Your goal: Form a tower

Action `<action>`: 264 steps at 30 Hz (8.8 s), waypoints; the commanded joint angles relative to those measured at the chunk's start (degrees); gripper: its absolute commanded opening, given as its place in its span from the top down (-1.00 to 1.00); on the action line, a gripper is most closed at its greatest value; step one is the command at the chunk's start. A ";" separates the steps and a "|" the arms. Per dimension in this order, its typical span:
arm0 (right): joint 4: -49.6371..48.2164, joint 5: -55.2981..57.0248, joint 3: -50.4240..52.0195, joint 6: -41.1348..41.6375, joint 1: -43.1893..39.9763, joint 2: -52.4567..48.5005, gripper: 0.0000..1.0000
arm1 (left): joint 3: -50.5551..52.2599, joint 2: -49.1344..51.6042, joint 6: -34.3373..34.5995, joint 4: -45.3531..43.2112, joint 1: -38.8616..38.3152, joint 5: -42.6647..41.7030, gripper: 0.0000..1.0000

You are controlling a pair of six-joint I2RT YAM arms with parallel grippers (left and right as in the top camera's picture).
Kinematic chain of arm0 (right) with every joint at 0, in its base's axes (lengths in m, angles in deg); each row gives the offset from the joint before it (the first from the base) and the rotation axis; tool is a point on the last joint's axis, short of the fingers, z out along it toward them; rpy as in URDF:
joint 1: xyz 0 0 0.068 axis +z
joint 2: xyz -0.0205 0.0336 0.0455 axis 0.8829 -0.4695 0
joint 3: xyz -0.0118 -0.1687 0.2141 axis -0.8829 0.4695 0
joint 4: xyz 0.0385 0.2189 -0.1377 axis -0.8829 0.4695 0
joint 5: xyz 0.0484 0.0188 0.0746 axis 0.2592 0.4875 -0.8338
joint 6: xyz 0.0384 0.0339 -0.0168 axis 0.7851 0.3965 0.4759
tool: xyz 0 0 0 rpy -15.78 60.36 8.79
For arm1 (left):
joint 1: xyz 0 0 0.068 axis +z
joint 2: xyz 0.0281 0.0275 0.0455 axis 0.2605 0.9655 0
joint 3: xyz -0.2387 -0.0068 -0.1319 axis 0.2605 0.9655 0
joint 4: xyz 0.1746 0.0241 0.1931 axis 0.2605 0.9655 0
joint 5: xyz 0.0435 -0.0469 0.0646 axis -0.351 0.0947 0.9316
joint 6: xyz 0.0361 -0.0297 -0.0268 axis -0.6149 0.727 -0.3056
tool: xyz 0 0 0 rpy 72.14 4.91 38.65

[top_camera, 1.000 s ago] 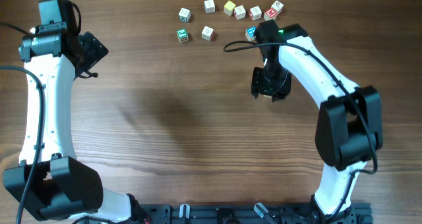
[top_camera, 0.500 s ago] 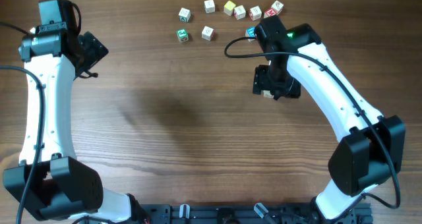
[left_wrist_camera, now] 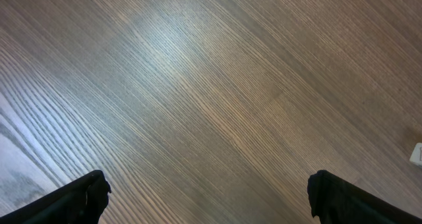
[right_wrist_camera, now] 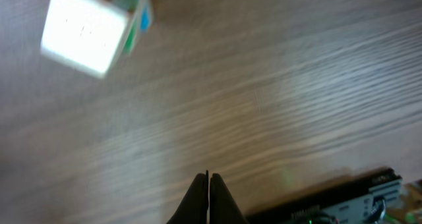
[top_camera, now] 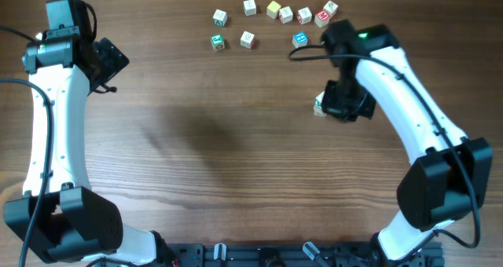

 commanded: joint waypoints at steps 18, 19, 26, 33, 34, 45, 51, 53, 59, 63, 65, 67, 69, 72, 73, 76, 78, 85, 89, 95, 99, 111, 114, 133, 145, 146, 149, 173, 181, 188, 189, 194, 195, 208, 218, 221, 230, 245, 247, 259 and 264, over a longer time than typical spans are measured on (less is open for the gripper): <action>-22.49 -5.29 10.75 -9.27 -6.54 -4.35 0.91 | 0.26 0.52 0.96 0.07 0.20 -0.09 -1.00; -23.10 -5.33 10.75 -9.25 -6.54 -4.90 0.92 | 0.26 0.52 0.96 0.07 0.20 -0.09 -1.00; -26.99 -5.27 10.75 -9.22 -6.54 -5.14 0.91 | 0.26 0.52 0.96 0.07 0.20 -0.07 -1.00; -28.13 -8.09 10.75 -9.07 -6.54 -7.32 0.91 | 0.26 0.52 0.96 0.07 0.20 -0.09 -1.00; -28.13 -8.15 10.75 -9.07 -6.54 -7.39 0.91 | 0.26 0.52 0.96 0.07 0.20 -0.09 -1.00; -30.16 -8.28 10.75 -8.55 -6.54 -7.54 0.92 | 0.26 0.52 0.96 0.07 0.20 -0.09 -1.00; -30.58 -8.02 10.75 -7.69 -6.56 -7.54 0.91 | 0.26 0.52 0.96 0.07 0.20 -0.09 -1.00; -30.73 -8.02 10.75 -7.69 -6.71 -7.54 0.91 | 0.26 0.52 0.96 0.04 0.20 -0.09 -1.00; -28.70 -8.07 10.16 -7.72 -8.96 -7.50 0.91 | 0.26 0.52 0.96 0.07 0.20 -0.07 -1.00; -20.09 -5.55 4.44 -5.73 -8.94 -5.44 0.91 | 0.26 0.52 0.96 0.07 0.20 -0.07 -0.99; -16.68 -4.87 1.46 -2.78 -8.94 -1.07 0.91 | 0.26 0.52 0.96 0.04 0.20 -0.09 -1.00; -14.78 -6.78 0.57 0.28 -8.92 2.80 0.74 | 0.26 0.52 0.96 0.04 0.20 -0.09 -1.00; -14.91 -8.55 0.57 2.49 -8.00 5.14 0.41 | 0.26 0.52 0.96 0.04 0.20 -0.09 -1.00; -17.05 -8.46 0.72 4.15 -4.50 5.09 -0.85 | 0.26 0.52 0.96 0.04 0.20 -0.09 -1.00; -18.23 -7.54 0.72 4.98 -2.64 4.83 -0.99 | 0.26 0.52 0.96 0.04 0.20 -0.09 -1.00; -19.37 -2.05 0.76 12.24 0.98 2.54 -0.99 | 0.26 0.52 0.96 0.07 0.20 -0.09 -1.00; -20.20 -1.81 0.79 12.44 1.62 -0.57 -0.99 | 0.26 0.52 0.96 0.07 0.20 -0.07 -1.00; -21.27 0.22 0.98 11.69 1.40 -8.07 -0.99 | 0.26 0.52 0.96 0.07 0.20 -0.09 -1.00; -23.08 -0.72 2.10 8.79 1.36 -10.27 -0.97 | 0.26 0.52 0.96 0.04 0.20 -0.09 -1.00; -23.12 -0.72 2.40 8.31 0.57 -10.54 -0.74 | 0.26 0.52 0.96 0.04 0.20 -0.07 -1.00; -23.58 -2.32 3.08 7.23 -0.81 -10.56 -0.66 | 0.26 0.52 0.96 0.07 0.20 -0.07 -1.00; -23.41 -6.19 3.10 7.06 -0.85 -13.66 -0.23 | 0.26 0.52 0.96 0.04 0.20 -0.07 -1.00; -22.88 -6.38 3.10 6.54 -0.83 -13.64 0.01 | 0.26 0.52 0.96 0.07 0.20 -0.09 -1.00; -21.64 -7.19 3.08 2.62 -0.81 -13.64 0.51 | 0.26 0.52 0.96 0.07 0.20 -0.09 -1.00; -19.82 -7.85 -2.05 -17.49 -1.46 -12.13 0.91 | 0.26 0.52 0.96 0.07 0.20 -0.07 -1.00; -20.50 -7.85 -1.51 -18.03 -1.51 -12.13 0.91 | 0.26 0.52 0.96 0.07 0.20 -0.09 -1.00; -20.55 -7.74 -1.40 -18.16 -1.62 -12.13 0.91 | 0.26 0.52 0.96 0.04 0.20 -0.09 -1.00; -20.48 -7.80 1.92 -11.58 -2.67 -12.37 0.91 | 0.26 0.52 0.96 0.07 0.20 -0.09 -1.00; -20.76 -6.08 1.97 -10.56 -2.69 -12.41 0.92 | 0.26 0.52 0.96 0.07 0.20 -0.09 -1.00; -20.50 -6.36 1.97 -10.25 -2.67 -13.68 0.92 | 0.26 0.52 0.96 0.07 0.20 -0.09 -1.00; -20.50 -6.38 1.97 -10.10 -2.67 -13.68 0.91 | 0.26 0.52 0.96 0.07 0.20 -0.07 -1.00; -20.41 -7.39 1.97 -10.29 -2.62 -13.68 0.91 | 0.26 0.52 0.96 0.07 0.20 -0.09 -1.00; -20.39 -7.19 1.97 -10.36 -2.62 -13.68 0.91 | 0.26 0.52 0.96 0.04 0.20 -0.09 -1.00; -20.79 -7.13 1.97 -10.05 -2.62 -13.75 0.91 | 0.26 0.52 0.96 0.07 0.20 -0.09 -1.00; -20.59 -7.13 1.97 -9.18 -2.62 -14.84 0.91 | 0.26 0.52 0.96 0.07 0.20 -0.09 -1.00; -20.59 -7.17 1.97 -9.18 -2.60 -14.84 0.88 | 0.26 0.52 0.96 0.07 0.20 -0.09 -1.00; -20.94 -8.52 1.97 -9.03 -2.60 -15.26 0.72 | 0.26 0.52 0.96 0.07 0.20 -0.09 -1.00; -20.59 -8.72 1.95 -9.18 -2.62 -15.26 0.00 | 0.26 0.52 0.96 0.04 0.20 -0.09 -1.00; -20.41 -8.74 1.90 -9.16 -2.62 -15.26 -0.16 | 0.26 0.52 0.96 0.07 0.20 -0.09 -1.00; -10.47 -9.40 -3.52 -9.68 -2.60 -12.33 -0.68 | 0.26 0.52 0.96 0.04 0.20 -0.07 -1.00; -7.69 -9.79 -3.54 -8.87 -1.79 -1.73 -0.99 | 0.26 0.52 0.96 0.07 0.20 -0.09 -1.00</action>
